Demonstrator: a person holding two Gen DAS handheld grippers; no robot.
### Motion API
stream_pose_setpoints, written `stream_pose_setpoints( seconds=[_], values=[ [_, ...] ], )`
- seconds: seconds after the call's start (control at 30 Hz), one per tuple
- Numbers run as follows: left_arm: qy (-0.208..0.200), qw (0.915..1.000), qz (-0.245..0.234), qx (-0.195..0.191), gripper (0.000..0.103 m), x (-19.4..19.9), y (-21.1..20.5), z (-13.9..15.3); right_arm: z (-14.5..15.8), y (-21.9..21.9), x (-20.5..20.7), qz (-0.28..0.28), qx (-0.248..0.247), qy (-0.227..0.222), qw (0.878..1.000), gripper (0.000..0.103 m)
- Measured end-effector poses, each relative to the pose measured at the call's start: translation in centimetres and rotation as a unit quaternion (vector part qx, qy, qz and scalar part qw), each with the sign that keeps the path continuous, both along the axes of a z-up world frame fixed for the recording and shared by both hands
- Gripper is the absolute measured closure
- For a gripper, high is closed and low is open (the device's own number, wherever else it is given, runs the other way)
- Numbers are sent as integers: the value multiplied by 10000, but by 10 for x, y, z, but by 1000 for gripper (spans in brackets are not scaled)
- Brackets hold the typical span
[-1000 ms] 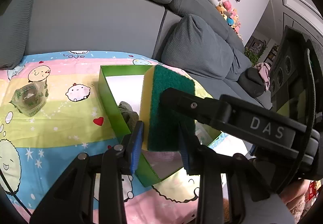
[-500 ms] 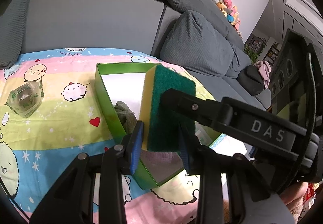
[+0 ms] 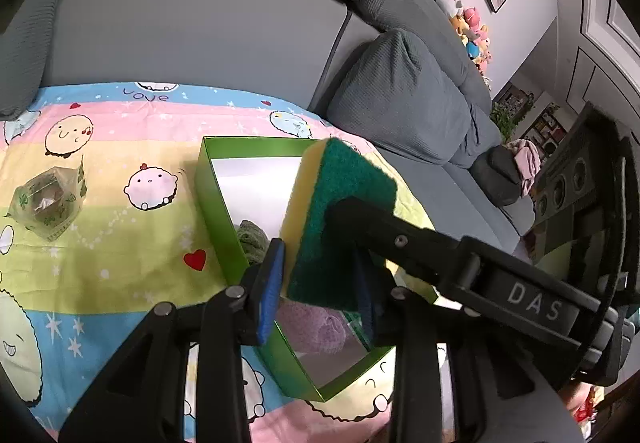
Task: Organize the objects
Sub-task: 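Carry the flat sponge toward the white box with the right gripper, then lower the sponge into the box and open the right gripper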
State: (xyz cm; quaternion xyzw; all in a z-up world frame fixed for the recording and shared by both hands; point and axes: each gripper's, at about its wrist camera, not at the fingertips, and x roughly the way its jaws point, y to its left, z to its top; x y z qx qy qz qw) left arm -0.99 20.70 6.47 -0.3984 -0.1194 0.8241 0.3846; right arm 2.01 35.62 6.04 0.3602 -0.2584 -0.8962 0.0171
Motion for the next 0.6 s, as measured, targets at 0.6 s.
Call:
stream_pose_setpoints(
  seconds=[0.6],
  values=[
    [-328,9990,-209,-224,73,-36,38,-25,-25,30,-39,-299,40,-420,9987,51]
  ],
)
